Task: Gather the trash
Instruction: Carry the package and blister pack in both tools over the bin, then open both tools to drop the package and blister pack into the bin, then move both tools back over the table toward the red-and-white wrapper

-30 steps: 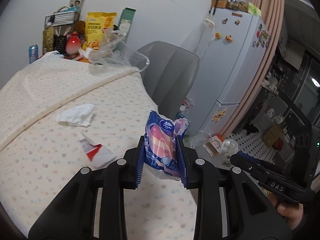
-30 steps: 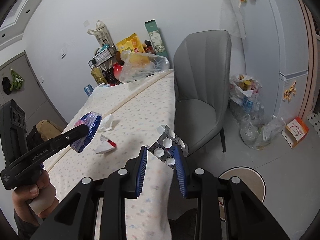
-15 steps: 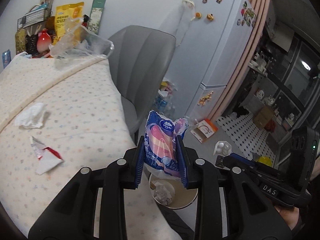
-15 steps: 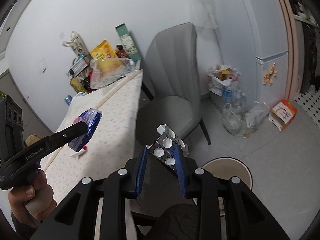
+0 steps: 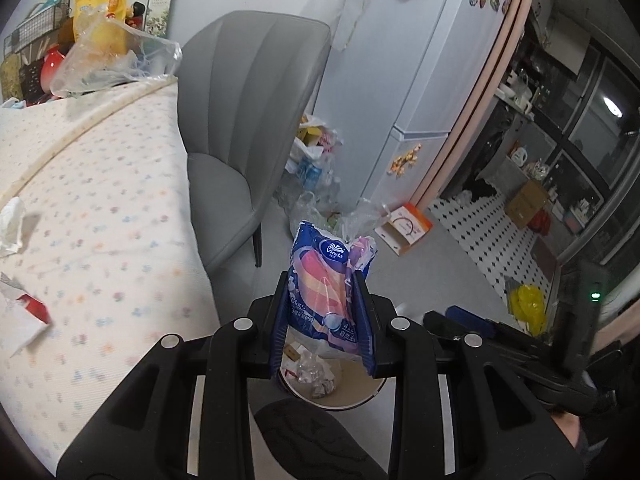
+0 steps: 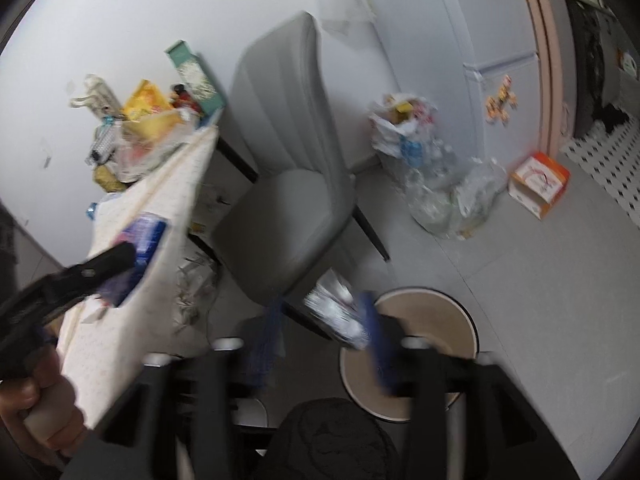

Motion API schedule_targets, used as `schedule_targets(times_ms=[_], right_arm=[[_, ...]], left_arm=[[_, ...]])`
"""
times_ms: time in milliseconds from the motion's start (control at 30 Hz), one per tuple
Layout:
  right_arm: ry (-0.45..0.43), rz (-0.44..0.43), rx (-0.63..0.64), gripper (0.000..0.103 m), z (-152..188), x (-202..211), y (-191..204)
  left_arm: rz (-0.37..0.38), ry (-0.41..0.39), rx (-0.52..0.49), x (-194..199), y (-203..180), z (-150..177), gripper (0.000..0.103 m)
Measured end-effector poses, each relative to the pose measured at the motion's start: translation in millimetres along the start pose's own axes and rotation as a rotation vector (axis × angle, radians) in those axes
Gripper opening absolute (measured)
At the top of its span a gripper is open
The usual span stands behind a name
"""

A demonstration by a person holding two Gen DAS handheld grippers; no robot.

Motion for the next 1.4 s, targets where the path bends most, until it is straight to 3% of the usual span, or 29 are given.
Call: schedule_targets(times_ms=[300, 800, 833, 900, 933, 967, 1033, 1133, 1300, 1400], right_arm=[[-0.010, 0.002, -0.046, 0.065, 6, 9, -24], [-0.145, 0.071, -0.097, 0.065, -23, 74, -64], [-0.150, 0.076, -0.102, 0.066, -24, 76, -67], [-0.159, 0.084, -0.113, 0.066, -26, 80, -73], [-0.161, 0.087, -0.116, 0.066, -26, 81, -75], [-0.162, 0.089, -0.118, 0.066, -27, 82, -76], [-0.160, 0.089, -0.118, 0.066, -25, 81, -77], [-0.146, 0.085, -0.116, 0.066, -24, 76, -74], [-0.133, 0.055, -0.097, 0.066, -22, 68, -57], [-0.128, 0.038, -0.075, 0.066, -23, 65, -43]], left_arm=[[-0.009, 0.055, -0.028, -24, -12, 5, 0.030], [0.073, 0.150, -0.122, -75, -80, 11, 0.031], [0.076, 0.154, -0.125, -78, -84, 11, 0.034], [0.076, 0.146, -0.111, -81, -88, 10, 0.053], [0.092, 0.125, -0.086, -79, -89, 9, 0.075], [0.102, 0.101, -0.070, -77, -89, 7, 0.091], [0.101, 0.063, -0.075, -70, -87, 5, 0.095], [0.094, 0.066, -0.093, -68, -81, 2, 0.097], [0.071, 0.030, 0.035, -46, -43, -7, 0.097], [0.052, 0.005, 0.062, -30, -24, -10, 0.097]])
Point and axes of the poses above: each gripper's, at about its wrist camera, not at the fingertips, and x roughly against the way its jaws point, y to its left, z to its underside, the point moved 3 cm from there along -x, roughly the way its jaws point, and after that the axes turned 6 degrees about -y, right-handed, at the moved point
